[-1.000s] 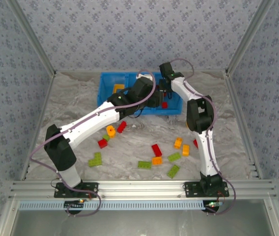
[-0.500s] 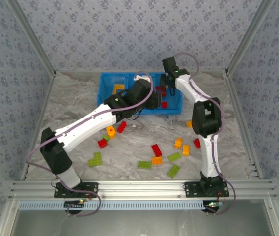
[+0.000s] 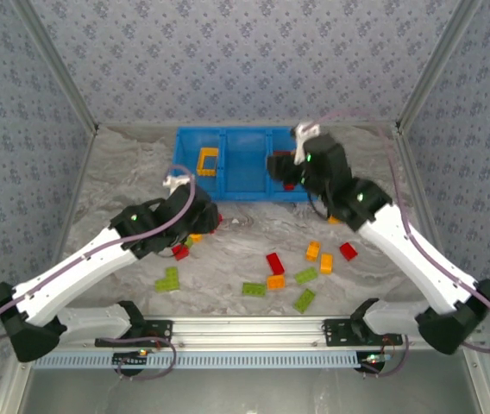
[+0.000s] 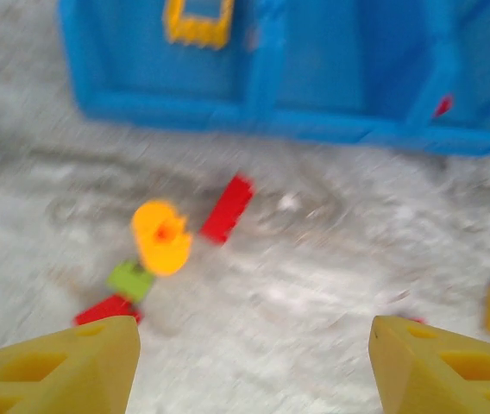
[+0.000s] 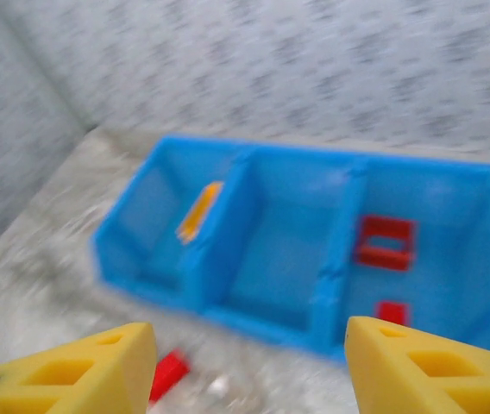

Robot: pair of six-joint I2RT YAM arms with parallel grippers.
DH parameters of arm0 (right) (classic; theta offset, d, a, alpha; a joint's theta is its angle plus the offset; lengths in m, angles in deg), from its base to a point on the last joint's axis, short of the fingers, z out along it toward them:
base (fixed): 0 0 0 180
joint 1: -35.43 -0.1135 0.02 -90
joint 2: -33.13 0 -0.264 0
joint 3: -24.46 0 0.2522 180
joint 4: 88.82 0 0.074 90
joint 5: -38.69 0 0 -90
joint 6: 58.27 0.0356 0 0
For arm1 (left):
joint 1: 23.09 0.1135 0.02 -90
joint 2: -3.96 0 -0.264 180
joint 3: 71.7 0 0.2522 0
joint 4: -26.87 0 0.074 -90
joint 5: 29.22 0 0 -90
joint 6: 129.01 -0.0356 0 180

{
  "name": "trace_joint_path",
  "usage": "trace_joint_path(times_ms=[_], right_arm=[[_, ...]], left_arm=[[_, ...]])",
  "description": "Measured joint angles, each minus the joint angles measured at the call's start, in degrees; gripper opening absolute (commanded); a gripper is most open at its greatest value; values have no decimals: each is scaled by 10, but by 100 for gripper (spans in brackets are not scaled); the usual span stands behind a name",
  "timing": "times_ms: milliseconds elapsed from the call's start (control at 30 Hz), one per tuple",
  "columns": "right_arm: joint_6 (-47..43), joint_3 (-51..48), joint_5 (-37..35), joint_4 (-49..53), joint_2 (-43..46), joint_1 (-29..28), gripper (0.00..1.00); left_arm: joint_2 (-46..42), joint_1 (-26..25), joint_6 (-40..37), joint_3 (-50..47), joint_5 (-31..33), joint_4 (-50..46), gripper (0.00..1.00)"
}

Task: Sort the legos into containers by color

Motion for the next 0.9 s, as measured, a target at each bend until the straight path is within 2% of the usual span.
trace_joint_path(times_ms=[67,200,267,333,533,700,900], right_arm=[[6,-68,9,-4,27,-76,63],[33,-166,11,-11,16,-208,65],[51,-199,12,-21,-3,-262,66],[65,-215,12,-33,-21,-292,67],[79,-228,18,-96,-69,-337,69],[78,-228,34,-149,-106,-355,69],[80,-228,43,-173,-135,-355,68]], left_arm=[[-26,0,29,-47,-1,-31,70],[-38,3,66,-124,-14,-65,72],[-25,15,75,-153,-30,-68,74],[-9,41,76,-178,-53,-57,74],[27,136,44,-258,-129,-5,69],[58,162,8,-269,-156,30,68],[93,175,-17,-287,-171,66,62]])
